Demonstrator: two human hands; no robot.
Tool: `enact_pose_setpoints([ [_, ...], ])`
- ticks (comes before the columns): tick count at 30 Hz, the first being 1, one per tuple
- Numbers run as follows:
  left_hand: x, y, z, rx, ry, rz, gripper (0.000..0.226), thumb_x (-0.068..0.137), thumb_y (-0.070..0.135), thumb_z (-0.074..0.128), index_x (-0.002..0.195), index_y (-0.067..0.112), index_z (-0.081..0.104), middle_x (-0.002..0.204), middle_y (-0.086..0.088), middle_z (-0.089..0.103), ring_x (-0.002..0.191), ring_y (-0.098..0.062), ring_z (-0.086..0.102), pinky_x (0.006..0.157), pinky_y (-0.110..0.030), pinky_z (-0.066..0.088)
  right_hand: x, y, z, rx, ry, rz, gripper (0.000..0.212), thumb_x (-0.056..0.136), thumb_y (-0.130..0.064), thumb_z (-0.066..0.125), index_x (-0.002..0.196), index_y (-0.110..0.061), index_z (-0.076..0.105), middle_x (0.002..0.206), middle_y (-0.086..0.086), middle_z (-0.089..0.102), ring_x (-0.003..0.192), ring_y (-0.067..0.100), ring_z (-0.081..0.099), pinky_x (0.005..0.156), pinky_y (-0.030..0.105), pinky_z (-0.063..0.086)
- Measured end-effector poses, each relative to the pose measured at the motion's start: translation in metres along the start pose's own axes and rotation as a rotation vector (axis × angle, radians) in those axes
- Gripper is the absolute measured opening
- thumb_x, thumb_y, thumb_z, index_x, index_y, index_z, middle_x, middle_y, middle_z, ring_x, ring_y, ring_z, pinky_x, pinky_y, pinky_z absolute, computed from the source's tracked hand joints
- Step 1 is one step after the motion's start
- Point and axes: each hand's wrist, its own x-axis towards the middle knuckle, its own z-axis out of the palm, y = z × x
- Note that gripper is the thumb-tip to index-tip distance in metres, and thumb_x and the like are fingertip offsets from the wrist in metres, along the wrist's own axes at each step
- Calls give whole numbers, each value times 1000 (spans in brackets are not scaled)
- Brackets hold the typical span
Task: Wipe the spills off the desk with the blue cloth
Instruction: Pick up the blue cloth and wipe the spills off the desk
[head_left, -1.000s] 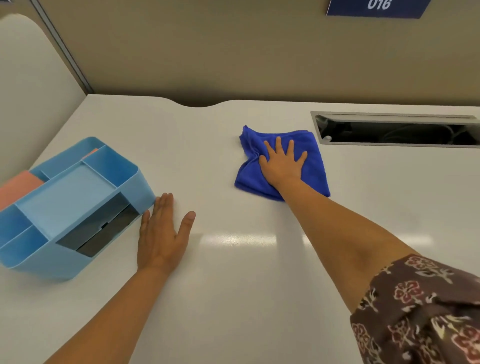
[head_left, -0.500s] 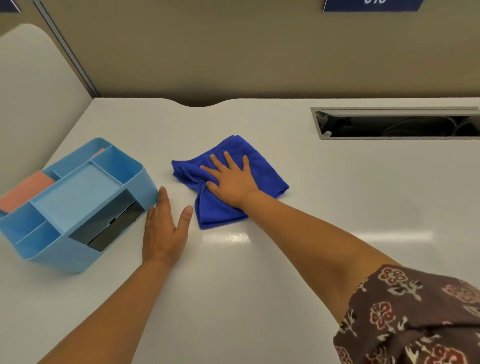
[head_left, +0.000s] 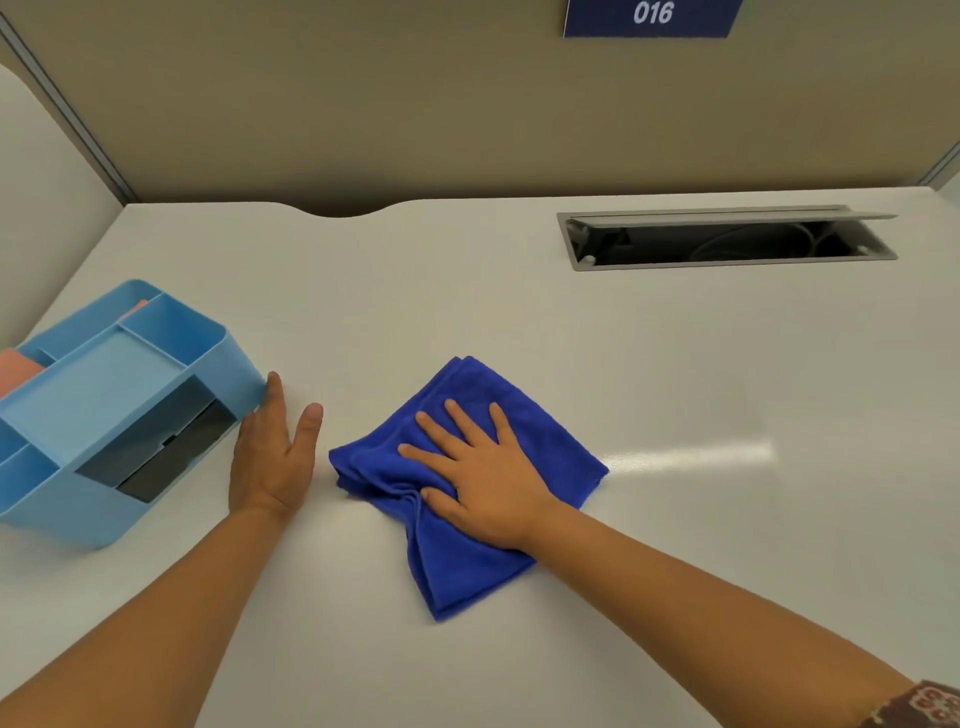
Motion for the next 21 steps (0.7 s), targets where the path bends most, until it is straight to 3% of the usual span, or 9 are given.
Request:
enact_pose_setpoints([
  [5, 0, -3, 2, 53, -34, -4, 63, 95, 42, 29, 150, 19, 9, 158, -9, 19, 145, -31, 18, 116, -46, 18, -45, 31, -2, 26, 18, 136, 59, 91, -56, 16, 149, -42, 16, 161, -11, 3, 150, 20, -7, 117, 56, -10],
  [10, -1, -5, 3, 76, -57, -9, 66, 93, 46, 28, 150, 21, 7, 160, -4, 14, 147, -30, 12, 117, -46, 13, -37, 62, -13, 9, 37, 347, 69, 83, -61, 3, 149, -43, 9, 162, -12, -1, 150, 21, -8, 118, 57, -6],
  [15, 0, -2, 5, 99, -48, -7, 68, 93, 47, 33, 150, 19, 9, 160, -4, 14, 147, -30, 11, 118, -45, 12, 21, 89, -25, 5, 80, 561, 58, 97, -56, 20, 151, -36, 10, 162, -5, -1, 150, 25, -7, 116, 61, -3],
  [21, 2, 0, 6, 148, -30, 17, 73, 90, 50, 36, 150, 18, 9, 159, -8, 15, 146, -31, 14, 117, -45, 14, 64, 70, -27, 23, 79, 611, 61, 97, -55, 19, 152, -32, 6, 162, -2, -4, 149, 30, -9, 115, 63, -4],
])
